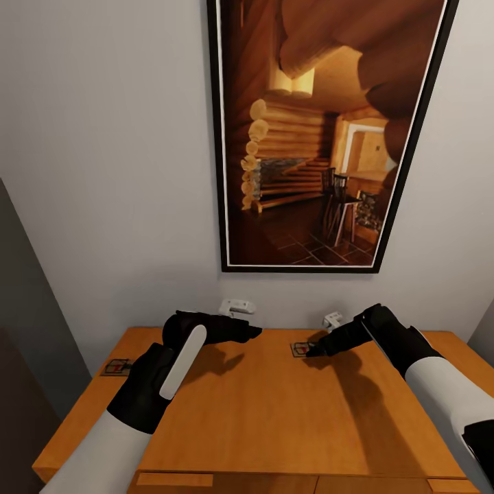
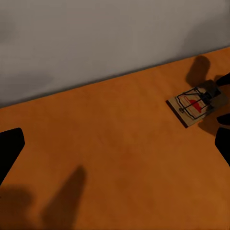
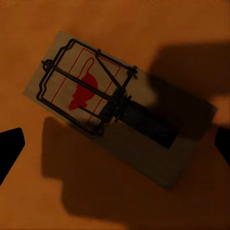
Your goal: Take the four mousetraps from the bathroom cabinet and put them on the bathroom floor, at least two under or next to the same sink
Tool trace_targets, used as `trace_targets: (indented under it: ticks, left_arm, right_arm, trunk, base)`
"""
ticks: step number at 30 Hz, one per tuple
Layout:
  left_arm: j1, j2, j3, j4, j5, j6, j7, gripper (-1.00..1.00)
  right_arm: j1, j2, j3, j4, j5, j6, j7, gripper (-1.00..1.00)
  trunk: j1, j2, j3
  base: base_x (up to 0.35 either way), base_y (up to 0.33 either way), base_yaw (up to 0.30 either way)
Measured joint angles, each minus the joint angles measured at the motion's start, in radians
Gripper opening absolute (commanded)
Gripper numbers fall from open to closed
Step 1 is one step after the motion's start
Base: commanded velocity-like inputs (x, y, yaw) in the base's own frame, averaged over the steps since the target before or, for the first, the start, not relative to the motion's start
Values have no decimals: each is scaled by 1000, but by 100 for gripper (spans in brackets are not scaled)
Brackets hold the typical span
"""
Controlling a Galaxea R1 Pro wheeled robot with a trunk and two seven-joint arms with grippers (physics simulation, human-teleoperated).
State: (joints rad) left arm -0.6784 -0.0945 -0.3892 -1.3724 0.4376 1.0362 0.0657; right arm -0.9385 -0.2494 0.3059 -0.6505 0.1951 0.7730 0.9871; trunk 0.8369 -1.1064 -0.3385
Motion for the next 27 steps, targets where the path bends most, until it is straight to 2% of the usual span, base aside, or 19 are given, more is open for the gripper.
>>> trace_targets:
  ticks: [8, 16, 27]
  left_arm:
    - [0, -1, 0, -1, 0, 0, 0, 100]
    - [0, -2, 0, -3, 0, 0, 0, 100]
    - [0, -3, 0, -3, 1, 0, 0, 100]
  right_arm:
    - [1, 0, -1, -4, -11, 13, -11, 100]
    - [1, -1, 0, -39, 5, 15, -40, 100]
    - [3, 0, -2, -97, 103, 104, -52, 100]
  trunk:
    - [0, 0, 0]
    - [0, 0, 0]
    - [0, 0, 0]
  base:
    - [0, 0, 0]
    - [0, 0, 0]
    - [0, 0, 0]
